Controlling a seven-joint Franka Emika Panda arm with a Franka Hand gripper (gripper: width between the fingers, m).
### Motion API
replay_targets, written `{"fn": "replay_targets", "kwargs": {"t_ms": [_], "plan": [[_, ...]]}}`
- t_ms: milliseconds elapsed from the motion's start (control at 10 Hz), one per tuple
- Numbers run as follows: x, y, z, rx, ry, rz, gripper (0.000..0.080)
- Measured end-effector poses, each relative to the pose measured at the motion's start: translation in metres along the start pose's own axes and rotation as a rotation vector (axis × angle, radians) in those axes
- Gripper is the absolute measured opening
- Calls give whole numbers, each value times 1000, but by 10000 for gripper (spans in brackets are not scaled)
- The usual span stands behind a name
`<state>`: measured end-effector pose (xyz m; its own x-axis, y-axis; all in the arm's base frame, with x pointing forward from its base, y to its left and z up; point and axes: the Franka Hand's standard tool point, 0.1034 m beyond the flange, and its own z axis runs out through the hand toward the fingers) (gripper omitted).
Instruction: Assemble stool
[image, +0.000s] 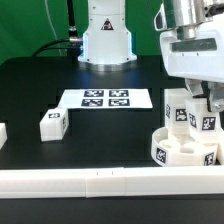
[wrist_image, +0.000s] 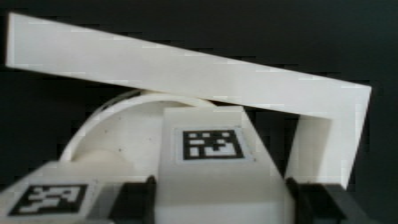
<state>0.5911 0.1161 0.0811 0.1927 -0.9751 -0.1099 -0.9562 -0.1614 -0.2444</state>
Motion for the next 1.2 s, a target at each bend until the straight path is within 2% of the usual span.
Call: {"fn": "replay_targets", "kwargs": {"t_ms": [100, 200, 300, 400, 500, 800, 1000, 1200], "plan": [[0, 0, 0, 0, 0, -5, 436], [0, -1, -2, -1, -2, -16, 565], [-4, -4, -12, -21, -24, -39, 632], [-9, -11, -26, -20, -42, -48, 632], [-10, -15, -32, -6, -43, -71, 644], [-9, -12, -26, -13, -41, -195, 649], [-11, -10, -23, -36, -35, -499, 649], [-11, -13, -24, -48, -45, -733, 649]]}}
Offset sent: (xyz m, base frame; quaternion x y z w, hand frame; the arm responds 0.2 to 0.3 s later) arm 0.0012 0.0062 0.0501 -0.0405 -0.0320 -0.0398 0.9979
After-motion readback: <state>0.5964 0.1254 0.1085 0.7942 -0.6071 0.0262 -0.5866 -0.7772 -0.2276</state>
